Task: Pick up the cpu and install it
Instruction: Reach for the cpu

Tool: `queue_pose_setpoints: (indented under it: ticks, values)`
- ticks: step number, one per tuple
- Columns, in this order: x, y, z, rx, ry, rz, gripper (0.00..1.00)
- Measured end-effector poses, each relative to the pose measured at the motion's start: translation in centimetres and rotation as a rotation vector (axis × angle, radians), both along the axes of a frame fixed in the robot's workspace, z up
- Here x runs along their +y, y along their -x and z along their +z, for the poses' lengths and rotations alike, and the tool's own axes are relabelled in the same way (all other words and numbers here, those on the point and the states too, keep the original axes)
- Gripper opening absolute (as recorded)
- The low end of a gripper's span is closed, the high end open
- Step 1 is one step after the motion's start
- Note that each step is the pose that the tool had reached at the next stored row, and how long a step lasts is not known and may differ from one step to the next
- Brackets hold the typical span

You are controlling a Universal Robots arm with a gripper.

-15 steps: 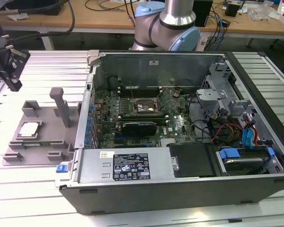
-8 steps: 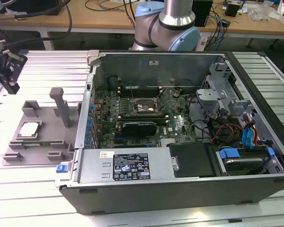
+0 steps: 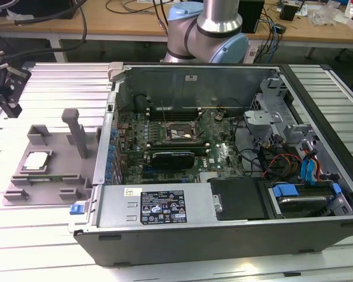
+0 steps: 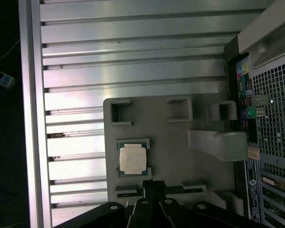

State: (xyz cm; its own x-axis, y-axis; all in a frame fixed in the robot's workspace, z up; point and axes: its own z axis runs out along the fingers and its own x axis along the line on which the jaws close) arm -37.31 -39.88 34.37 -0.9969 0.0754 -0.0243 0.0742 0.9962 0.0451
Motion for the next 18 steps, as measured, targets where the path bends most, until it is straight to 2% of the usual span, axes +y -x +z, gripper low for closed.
queue_pose_setpoints:
  ticks: [10,12,18]
  values:
    - [0.0,1.22,-0.7,-0.0002,-0.0001,0.0,0.11]
    - [0.0,1.28,-0.94,0.0001,0.0001,0.0,0.11]
    - [0.0,1.05,-0.97,-0.0001,-0.0001,0.0,0.11]
